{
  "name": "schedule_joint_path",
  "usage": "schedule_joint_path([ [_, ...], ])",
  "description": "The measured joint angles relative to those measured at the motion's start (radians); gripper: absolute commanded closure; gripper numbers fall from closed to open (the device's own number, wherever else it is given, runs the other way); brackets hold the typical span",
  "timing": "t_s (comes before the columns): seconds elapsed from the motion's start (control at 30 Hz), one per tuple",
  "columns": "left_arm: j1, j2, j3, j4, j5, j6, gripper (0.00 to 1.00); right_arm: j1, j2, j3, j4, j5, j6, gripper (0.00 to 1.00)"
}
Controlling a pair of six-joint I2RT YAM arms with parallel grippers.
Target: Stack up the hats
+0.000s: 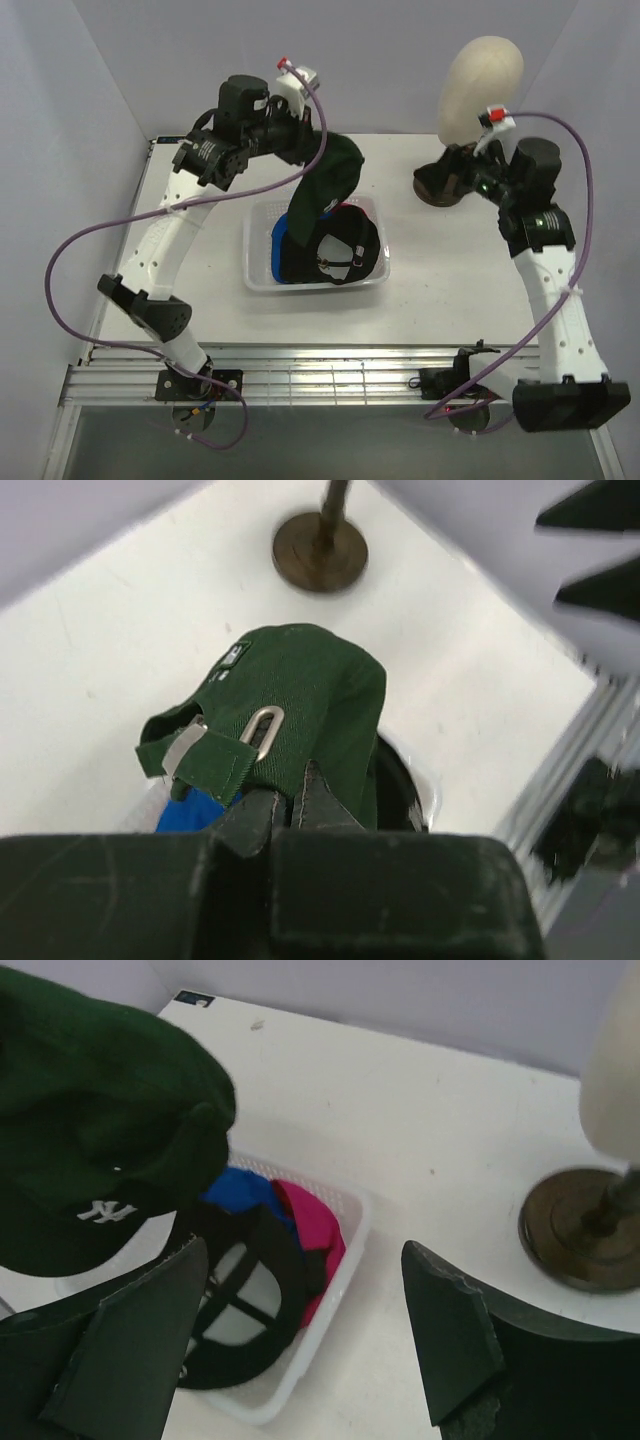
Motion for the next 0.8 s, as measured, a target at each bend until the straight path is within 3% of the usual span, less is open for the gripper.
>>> schedule_joint_path([
  [0.17, 0.051, 0.195, 0.304, 0.096, -0.095, -0.154, 1.00, 0.267, 0.328, 0.439, -0.050, 0.133, -0.079, 0.16],
  [0.23, 0.084, 0.242, 0.370, 0.122, -0.123, -0.214, 1.00, 0.314, 0.368, 0.464, 0.006, 0.143, -0.096, 0.16],
  [0.3, 0.130, 0.286, 0.438, 0.145, -0.155, -0.276, 1.00, 0.328, 0.335, 0.370, 0.097, 0.156, -0.102, 0.17],
  [0.4, 0.187, 0.336, 0.517, 0.161, -0.211, -0.349, 1.00, 0.366, 0.199, 0.083, 0.300, 0.210, -0.131, 0.19],
  [0.53, 0.215, 0.385, 0.586, 0.183, -0.237, -0.414, 1.00, 0.536, 0.077, -0.262, 0.650, 0.340, -0.238, 0.15],
  [0.63, 0.206, 0.415, 0.628, 0.194, -0.237, -0.442, 1.00, 0.636, 0.120, -0.392, 0.907, 0.428, -0.310, 0.14],
  [0.8, 0.200, 0.426, 0.639, 0.206, -0.238, -0.459, 1.00, 0.738, 0.372, -0.375, 1.198, 0.608, -0.415, 0.02],
])
